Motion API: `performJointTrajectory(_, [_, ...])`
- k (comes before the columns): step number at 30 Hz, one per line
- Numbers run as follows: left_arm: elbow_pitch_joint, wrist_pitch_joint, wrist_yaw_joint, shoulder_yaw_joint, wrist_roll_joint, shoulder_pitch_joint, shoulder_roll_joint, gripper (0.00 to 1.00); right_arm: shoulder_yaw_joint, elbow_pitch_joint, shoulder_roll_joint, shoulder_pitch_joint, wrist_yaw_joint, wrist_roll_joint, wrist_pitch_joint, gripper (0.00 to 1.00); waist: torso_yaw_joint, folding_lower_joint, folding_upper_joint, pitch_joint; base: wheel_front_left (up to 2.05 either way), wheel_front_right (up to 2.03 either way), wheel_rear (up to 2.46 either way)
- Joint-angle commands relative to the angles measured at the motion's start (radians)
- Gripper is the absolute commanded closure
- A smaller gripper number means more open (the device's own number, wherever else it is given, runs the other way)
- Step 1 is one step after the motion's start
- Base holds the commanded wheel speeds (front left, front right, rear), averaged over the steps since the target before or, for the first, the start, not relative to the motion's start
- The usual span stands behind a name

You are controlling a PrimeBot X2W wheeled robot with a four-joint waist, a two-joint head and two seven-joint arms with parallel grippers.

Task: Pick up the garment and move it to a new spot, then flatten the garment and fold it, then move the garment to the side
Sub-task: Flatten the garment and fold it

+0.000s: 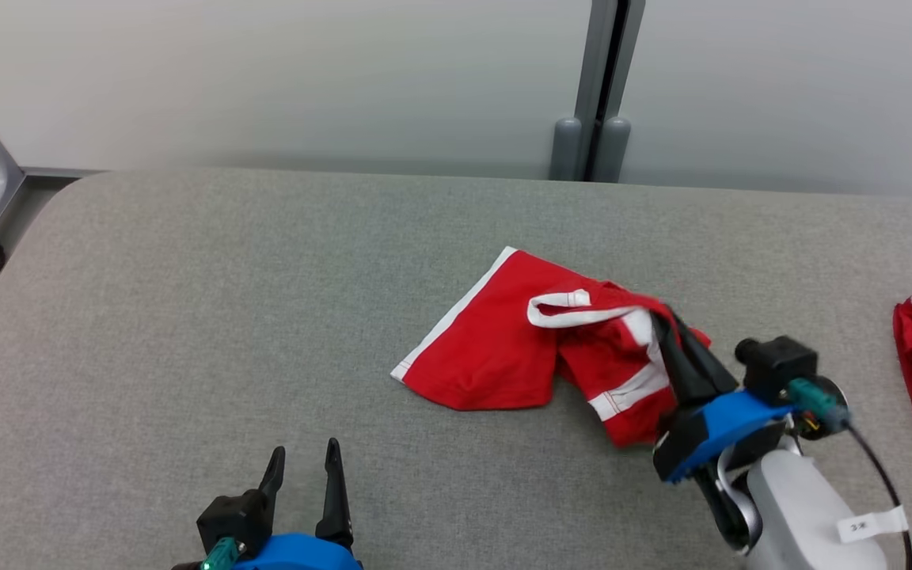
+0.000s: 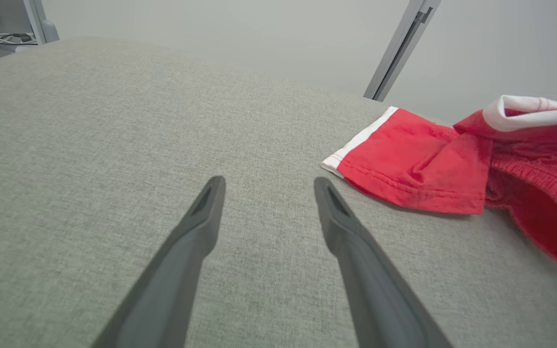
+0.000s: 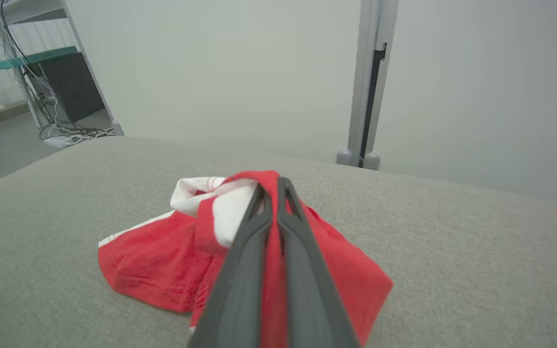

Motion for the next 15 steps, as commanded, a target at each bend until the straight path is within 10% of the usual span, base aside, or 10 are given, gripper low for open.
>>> performJointTrajectory(1, [0.004,0.0,-0.002,-0.002,-0.006,0.011,0.0,0.0,-0.008,-0.024,0.011,-0.03,0.0,0.066,0.0,1.0,-0.01,-0.0001,-0.0001,-0.014,0.0,0.0,0.0])
performJointTrajectory(15, [0.019,0.0,-0.009,-0.051,-0.044,0.002,0.0,0.0,0.081,-0.275,0.052,-0.197,0.0,0.639,0.0,1.0,0.026,-0.0001,-0.0001,-0.036,0.0,0.0,0.0])
